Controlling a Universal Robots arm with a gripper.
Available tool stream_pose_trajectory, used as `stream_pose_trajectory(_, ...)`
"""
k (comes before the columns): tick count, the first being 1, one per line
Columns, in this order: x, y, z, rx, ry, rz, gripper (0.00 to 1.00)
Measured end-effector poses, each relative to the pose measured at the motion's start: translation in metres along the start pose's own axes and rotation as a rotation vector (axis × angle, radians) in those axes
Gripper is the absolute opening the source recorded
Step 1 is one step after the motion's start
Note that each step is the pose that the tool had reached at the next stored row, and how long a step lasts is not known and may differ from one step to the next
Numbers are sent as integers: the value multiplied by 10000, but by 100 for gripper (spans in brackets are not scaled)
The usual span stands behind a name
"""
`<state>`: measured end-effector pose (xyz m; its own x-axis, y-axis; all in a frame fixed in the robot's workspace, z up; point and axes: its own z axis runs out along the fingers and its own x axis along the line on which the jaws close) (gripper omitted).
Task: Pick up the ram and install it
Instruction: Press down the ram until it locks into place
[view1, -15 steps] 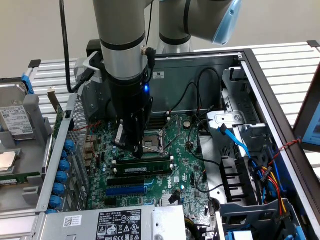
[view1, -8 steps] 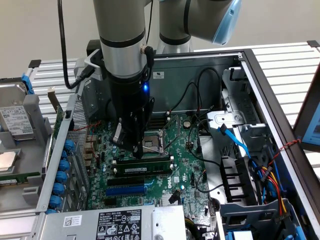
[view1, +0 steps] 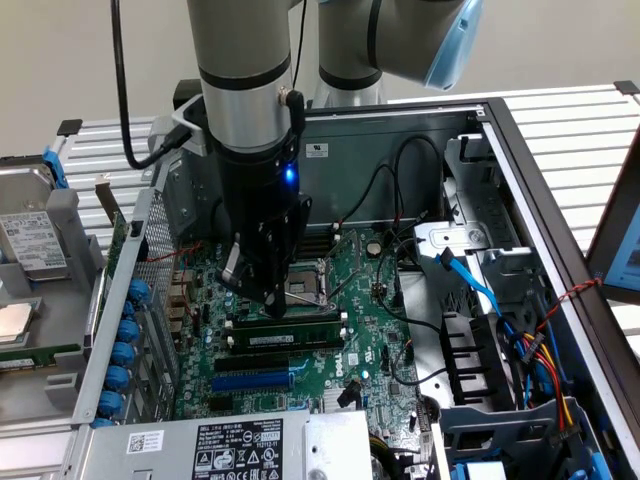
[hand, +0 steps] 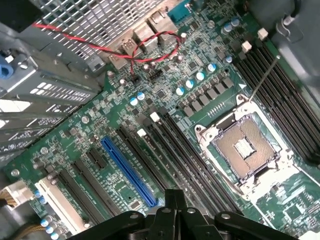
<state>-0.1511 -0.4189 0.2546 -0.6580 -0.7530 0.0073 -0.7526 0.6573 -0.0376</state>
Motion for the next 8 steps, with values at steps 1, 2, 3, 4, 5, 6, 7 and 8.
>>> stream_pose_trajectory(1, 0, 0, 0, 6, 12, 106, 10)
stream_pose_trajectory(2, 0, 0, 0, 13, 25, 210, 10)
stream_pose_trajectory(3, 0, 0, 0, 19, 37, 318, 10)
stream_pose_trajectory(4, 0, 0, -1, 25, 49, 425, 10)
stream_pose_trajectory(5, 0, 0, -1, 29, 59, 534, 10)
stream_pose_trajectory(6, 0, 0, -1, 30, 66, 656, 10)
stream_pose_trajectory(7, 0, 0, -1, 29, 71, 805, 10)
stream_pose_trajectory(8, 0, 0, 0, 27, 76, 945, 10)
